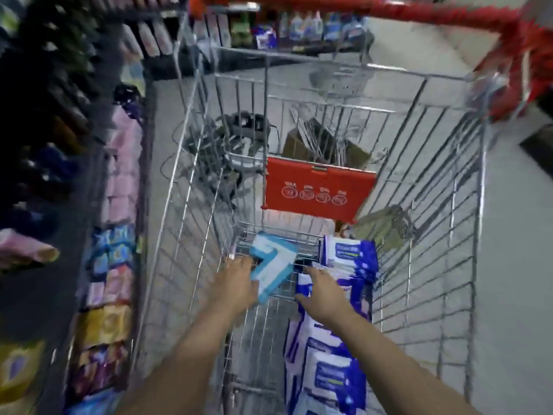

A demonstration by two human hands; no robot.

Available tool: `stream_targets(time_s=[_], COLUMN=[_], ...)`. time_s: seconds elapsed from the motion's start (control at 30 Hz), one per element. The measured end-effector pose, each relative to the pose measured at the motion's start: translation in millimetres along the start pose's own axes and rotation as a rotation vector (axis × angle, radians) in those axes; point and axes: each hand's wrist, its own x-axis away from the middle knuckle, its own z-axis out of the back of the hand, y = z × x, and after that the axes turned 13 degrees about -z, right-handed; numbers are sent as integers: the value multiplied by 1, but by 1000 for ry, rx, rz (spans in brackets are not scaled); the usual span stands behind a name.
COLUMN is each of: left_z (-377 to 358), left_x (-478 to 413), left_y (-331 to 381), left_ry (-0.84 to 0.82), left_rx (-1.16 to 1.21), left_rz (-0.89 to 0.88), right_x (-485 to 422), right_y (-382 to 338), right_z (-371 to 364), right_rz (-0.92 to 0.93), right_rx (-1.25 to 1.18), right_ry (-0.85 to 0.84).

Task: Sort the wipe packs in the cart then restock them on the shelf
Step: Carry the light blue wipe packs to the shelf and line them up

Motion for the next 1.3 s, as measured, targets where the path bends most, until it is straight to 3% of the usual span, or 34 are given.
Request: stream_targets(time_s=[0.1, 0.2, 0.5, 0.6, 0.7, 0.83, 1.0, 1.13, 1.3], left_z=[-42, -76, -124, -123, -114, -92, -24, 48, 124], left_x=[-57, -103, -161, -165, -161, -134, -66, 19, 165], left_y=[-22, -40, -45, -49, -45, -24, 20, 61, 94], left_ry=[11, 69, 261, 240, 85, 177, 356, 485, 721], left_rx=[103, 184, 281, 539, 854, 727, 799, 897, 929], left_rz=[37, 71, 128, 246, 388, 436, 337, 232, 98], right_x=[-57, -107, -164, -152, -133, -93, -34, 29, 137], right_y=[-9, -13, -29, -25, -17, 5, 23, 17, -16], right_z=[-28, -63, -122, -112, -102, -73, -16, 29, 69], right_rz=[-32, -89, -139, -195, -124, -41, 1, 24, 222], right_rx=[-223, -297, 41, -94, -191, -297, -614, -867, -895], right_ry=[-13, 7, 147, 55, 4, 49, 95, -62, -339])
